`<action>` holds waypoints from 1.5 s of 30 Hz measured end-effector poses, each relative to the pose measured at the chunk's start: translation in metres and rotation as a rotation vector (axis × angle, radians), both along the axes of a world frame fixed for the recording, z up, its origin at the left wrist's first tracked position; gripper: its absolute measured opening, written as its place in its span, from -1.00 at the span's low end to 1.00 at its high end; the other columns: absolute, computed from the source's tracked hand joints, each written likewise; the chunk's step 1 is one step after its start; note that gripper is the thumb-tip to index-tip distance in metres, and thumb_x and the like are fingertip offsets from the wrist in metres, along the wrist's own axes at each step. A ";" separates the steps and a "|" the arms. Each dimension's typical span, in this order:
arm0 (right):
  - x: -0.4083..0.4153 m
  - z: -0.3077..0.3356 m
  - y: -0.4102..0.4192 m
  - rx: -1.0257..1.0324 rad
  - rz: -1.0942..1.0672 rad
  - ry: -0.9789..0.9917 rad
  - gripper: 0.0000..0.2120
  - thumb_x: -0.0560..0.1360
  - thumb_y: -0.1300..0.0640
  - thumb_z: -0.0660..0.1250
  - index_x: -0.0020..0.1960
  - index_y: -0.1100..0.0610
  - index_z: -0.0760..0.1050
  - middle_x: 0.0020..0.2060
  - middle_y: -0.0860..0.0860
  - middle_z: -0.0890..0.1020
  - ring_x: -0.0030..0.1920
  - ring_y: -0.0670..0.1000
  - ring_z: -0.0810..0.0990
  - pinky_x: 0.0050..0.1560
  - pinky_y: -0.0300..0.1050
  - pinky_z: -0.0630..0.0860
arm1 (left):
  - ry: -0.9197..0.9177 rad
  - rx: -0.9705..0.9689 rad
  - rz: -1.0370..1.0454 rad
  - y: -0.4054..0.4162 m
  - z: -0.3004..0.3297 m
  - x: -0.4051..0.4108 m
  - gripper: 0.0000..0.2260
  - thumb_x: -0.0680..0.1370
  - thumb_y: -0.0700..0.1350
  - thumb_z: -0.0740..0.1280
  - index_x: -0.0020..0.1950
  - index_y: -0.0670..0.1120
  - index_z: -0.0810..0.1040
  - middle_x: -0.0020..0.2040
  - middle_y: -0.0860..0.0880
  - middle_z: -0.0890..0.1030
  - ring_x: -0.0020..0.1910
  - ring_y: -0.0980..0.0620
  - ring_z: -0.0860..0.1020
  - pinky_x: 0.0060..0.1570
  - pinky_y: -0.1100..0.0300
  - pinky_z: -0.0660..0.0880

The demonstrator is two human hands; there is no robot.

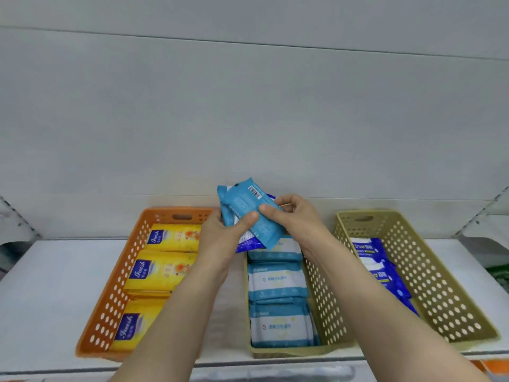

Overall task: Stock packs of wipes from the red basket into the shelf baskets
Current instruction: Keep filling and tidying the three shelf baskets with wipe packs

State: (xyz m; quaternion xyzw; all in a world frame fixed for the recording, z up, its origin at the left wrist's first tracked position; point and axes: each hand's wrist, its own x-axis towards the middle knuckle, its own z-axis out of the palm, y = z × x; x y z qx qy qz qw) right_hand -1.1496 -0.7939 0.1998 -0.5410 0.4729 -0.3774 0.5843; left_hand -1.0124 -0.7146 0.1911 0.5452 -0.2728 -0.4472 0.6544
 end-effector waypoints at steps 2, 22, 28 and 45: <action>-0.009 0.006 0.001 0.060 0.059 -0.022 -0.67 0.36 0.12 0.60 0.04 0.16 0.55 -0.10 0.12 0.69 -0.14 0.06 0.70 -0.14 -0.04 0.63 | 0.027 -0.003 0.006 -0.001 0.001 -0.008 -0.67 0.44 -0.18 0.52 0.18 -0.16 0.58 0.02 -0.09 0.72 -0.06 0.00 0.71 -0.17 0.20 0.62; -0.069 0.009 0.022 -0.403 0.160 0.021 -0.82 0.51 0.12 0.45 0.10 0.01 0.61 0.26 -0.15 0.58 0.26 -0.12 0.57 0.20 -0.11 0.56 | 0.111 -0.098 0.028 0.008 0.009 -0.058 -0.53 0.43 -0.18 0.51 0.31 -0.14 0.49 0.15 -0.12 0.68 0.06 -0.11 0.68 0.05 -0.05 0.61; -0.068 0.020 0.010 -0.074 0.092 -0.044 -0.54 0.45 0.24 0.51 0.31 0.10 0.52 -0.02 0.08 0.71 -0.04 0.06 0.72 -0.05 -0.02 0.64 | 0.106 -0.085 0.052 0.008 0.007 -0.058 -0.59 0.48 -0.24 0.47 0.30 -0.11 0.49 0.13 -0.08 0.69 0.04 -0.07 0.69 0.02 -0.06 0.64; -0.055 0.043 -0.024 -0.085 0.058 -0.126 -0.60 0.43 0.18 0.53 0.23 0.00 0.54 -0.13 0.05 0.68 -0.09 0.01 0.71 -0.06 -0.06 0.66 | 0.018 -0.081 0.081 -0.006 0.013 -0.031 -0.57 0.45 -0.28 0.50 0.28 -0.12 0.50 0.12 -0.06 0.69 0.03 -0.02 0.69 -0.14 0.12 0.64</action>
